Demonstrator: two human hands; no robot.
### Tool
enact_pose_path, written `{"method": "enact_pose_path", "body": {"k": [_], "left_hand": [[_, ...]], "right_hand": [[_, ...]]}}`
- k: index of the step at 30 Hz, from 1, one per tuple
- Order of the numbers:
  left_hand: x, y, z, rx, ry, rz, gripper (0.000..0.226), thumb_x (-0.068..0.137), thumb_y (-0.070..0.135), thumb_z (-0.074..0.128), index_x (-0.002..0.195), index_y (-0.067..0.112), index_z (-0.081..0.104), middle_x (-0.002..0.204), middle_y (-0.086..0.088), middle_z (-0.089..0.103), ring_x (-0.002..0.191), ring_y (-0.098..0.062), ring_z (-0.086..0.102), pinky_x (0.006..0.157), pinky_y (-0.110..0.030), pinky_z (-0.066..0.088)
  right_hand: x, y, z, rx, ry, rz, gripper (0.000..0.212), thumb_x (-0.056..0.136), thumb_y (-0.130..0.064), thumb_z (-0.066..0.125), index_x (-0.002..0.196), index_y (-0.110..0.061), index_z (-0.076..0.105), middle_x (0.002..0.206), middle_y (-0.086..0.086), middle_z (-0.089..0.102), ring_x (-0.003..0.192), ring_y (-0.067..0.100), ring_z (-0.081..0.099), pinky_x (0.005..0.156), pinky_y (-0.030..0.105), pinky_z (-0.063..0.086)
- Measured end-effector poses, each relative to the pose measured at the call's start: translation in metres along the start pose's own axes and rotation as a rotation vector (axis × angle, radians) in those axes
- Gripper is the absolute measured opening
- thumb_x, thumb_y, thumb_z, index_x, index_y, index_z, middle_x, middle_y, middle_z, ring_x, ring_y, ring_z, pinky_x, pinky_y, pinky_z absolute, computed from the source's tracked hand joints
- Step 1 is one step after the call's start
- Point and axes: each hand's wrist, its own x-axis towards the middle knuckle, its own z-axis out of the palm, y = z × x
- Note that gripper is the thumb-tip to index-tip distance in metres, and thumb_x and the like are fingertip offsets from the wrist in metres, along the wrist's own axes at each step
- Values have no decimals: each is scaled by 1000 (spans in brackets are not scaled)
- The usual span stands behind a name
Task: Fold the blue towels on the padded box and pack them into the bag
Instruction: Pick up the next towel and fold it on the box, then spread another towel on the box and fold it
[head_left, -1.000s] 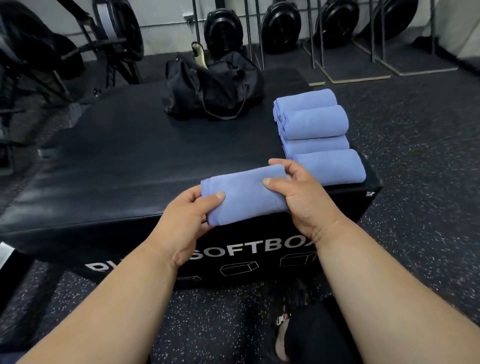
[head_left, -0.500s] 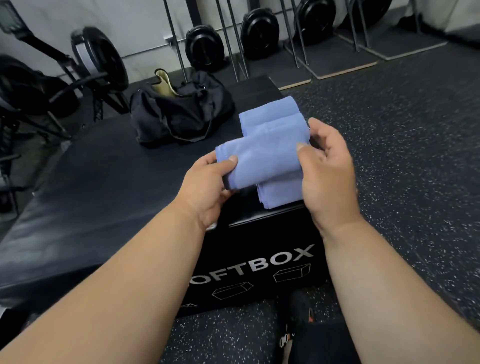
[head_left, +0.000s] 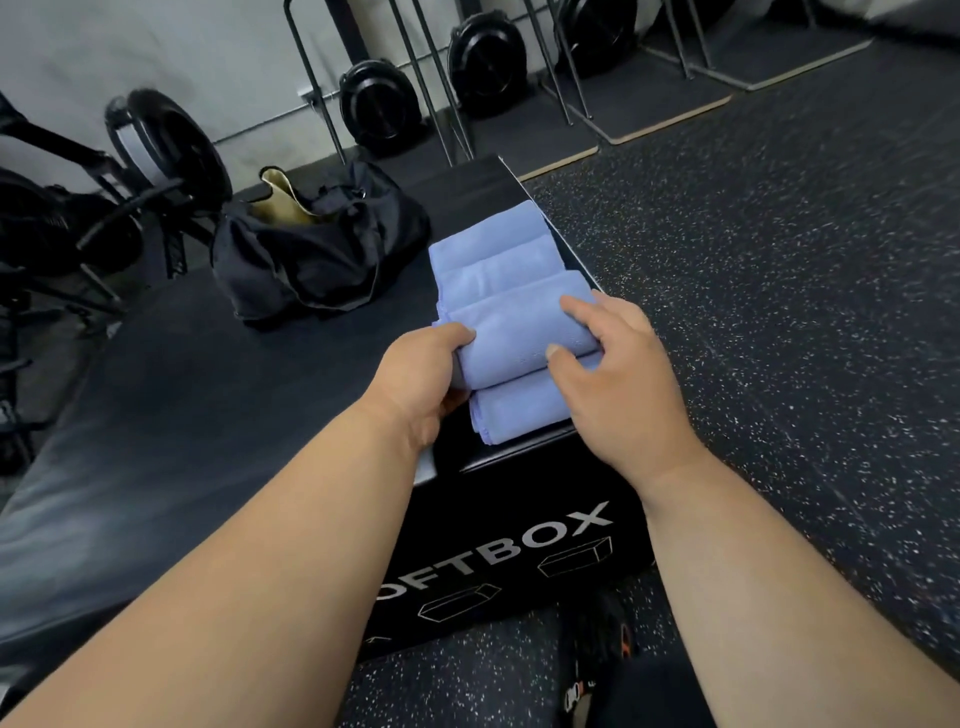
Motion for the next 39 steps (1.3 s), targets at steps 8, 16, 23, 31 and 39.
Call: {"method": "enact_pose_path", "body": {"k": [8,16,23,31,39], "left_hand": [[-1,-7,-1,138,58,17,26,95,23,70,114,5,76,105,-10,81,83,-23,74,76,-36,61],[-35,-13,-40,183,121,76,23,103,51,58,110,30,65,113,3,71,97,-16,70,85,-34,53],[-82,-47,-137,157,234,101,14,102,41,61,108,28,66,111,1,73,96,-16,70,86,-35,53],[-158,-128,-320,134,488,-5,12,103,33,64,103,22,68,93,0,70,78,-12,61,71,-31,47],[-264,-214,-483,167,702,-188,17,102,26,63,87,19,60,79,-2,58,69,-17,50,63,-30,40]], "right_hand": [[-3,-1,-1,-86,-31,16,48,94,-29,68,142,-23,66,150,-6,52,137,13,49,120,31,36],[-20,-34,4,-284,90,-113,50,90,-36,60,137,-24,68,150,3,53,134,29,45,118,45,36],[-60,-75,63,-61,-123,-231,21,93,-26,65,111,-30,75,87,-10,66,80,6,57,80,26,47],[-143,-112,171,-3,-702,-141,14,97,-36,61,105,-37,72,73,-27,63,74,3,61,72,26,49],[-262,-140,277,-48,-1072,-107,11,99,-34,64,104,-36,74,73,-14,65,62,1,59,66,24,47]]}}
